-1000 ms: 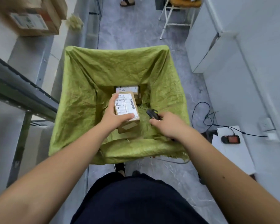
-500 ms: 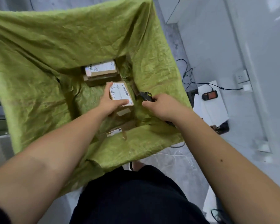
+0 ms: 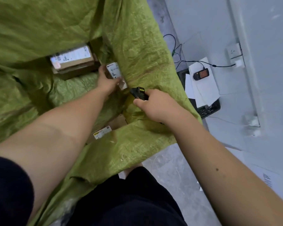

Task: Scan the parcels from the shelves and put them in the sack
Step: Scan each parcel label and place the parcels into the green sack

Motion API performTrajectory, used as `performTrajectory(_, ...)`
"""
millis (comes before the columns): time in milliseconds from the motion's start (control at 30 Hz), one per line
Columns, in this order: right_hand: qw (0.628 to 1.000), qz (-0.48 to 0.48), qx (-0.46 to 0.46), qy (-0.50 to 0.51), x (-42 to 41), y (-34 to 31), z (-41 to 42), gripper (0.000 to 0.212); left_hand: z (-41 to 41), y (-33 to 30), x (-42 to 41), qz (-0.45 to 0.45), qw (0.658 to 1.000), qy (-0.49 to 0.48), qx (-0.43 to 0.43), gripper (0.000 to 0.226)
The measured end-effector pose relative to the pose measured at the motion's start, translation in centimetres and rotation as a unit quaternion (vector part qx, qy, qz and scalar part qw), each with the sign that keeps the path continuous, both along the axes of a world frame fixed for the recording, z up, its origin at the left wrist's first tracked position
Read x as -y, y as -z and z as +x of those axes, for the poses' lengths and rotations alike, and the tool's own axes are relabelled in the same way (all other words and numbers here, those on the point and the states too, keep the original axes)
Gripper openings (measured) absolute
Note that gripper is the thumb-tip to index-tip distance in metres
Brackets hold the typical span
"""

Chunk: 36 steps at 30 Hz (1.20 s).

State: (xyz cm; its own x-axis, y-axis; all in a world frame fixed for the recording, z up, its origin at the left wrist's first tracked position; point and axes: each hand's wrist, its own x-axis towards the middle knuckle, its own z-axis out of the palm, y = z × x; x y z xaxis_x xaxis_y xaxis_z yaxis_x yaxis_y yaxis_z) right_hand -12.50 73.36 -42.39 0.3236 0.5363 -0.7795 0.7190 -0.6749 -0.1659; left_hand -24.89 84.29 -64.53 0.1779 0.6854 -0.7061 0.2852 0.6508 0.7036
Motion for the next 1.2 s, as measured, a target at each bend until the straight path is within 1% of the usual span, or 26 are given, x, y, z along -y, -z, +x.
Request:
performTrajectory(67,1.000,0.001,-0.002,0.002,0.0,-0.1,0.0,0.049,0.8,0.2,0.1,-0.004,1.000,-0.001,0.006,0.077)
performTrajectory(100,1.000,0.002,-0.002,0.004,0.0,-0.2,0.0,0.048,1.2,0.2,0.1,-0.002,1.000,-0.002,0.010,0.072)
performTrajectory(300,1.000,0.008,-0.007,0.005,0.2,-0.4,-0.1,0.047,0.0,0.3,0.7,0.020,0.999,0.026,-0.012,0.073)
performTrajectory(367,1.000,0.007,0.002,-0.004,0.3,-0.5,-0.3,0.048,-1.3,0.1,1.1,0.032,0.998,0.030,-0.038,0.070)
performTrajectory(433,1.000,0.002,0.013,-0.016,0.4,-0.6,-0.6,0.050,-2.8,0.1,1.6,0.064,0.994,0.039,-0.077,0.063)
performTrajectory(500,0.999,-0.002,0.019,-0.030,0.4,-0.7,-0.9,0.053,-4.7,-0.4,2.2,0.096,0.987,0.072,-0.110,0.060)
performTrajectory(600,0.999,-0.001,0.021,-0.043,0.6,-0.9,-1.4,0.052,-7.0,-1.7,3.7,0.135,0.965,0.161,-0.158,0.059)
performTrajectory(667,0.999,0.007,0.021,-0.047,0.8,-1.1,-1.4,0.051,-7.8,-2.9,4.6,0.152,0.950,0.180,-0.203,0.058)
performTrajectory(733,0.999,0.018,0.020,-0.045,1.0,-1.3,-1.3,0.049,-7.9,-4.5,5.4,0.149,0.943,0.177,-0.240,0.057)
performTrajectory(967,0.997,0.059,-0.009,-0.052,1.8,-1.9,-1.1,0.041,-6.6,-10.6,9.2,0.168,0.929,0.182,-0.276,0.059)
performTrajectory(1100,0.993,0.072,-0.057,-0.075,1.8,-1.8,-0.5,0.045,-5.9,-14.1,10.7,0.166,0.934,0.149,-0.280,0.064)
performTrajectory(1200,0.982,0.094,-0.109,-0.118,2.2,-1.8,0.3,0.046,-6.1,-17.3,12.2,0.176,0.918,0.155,-0.319,0.060)
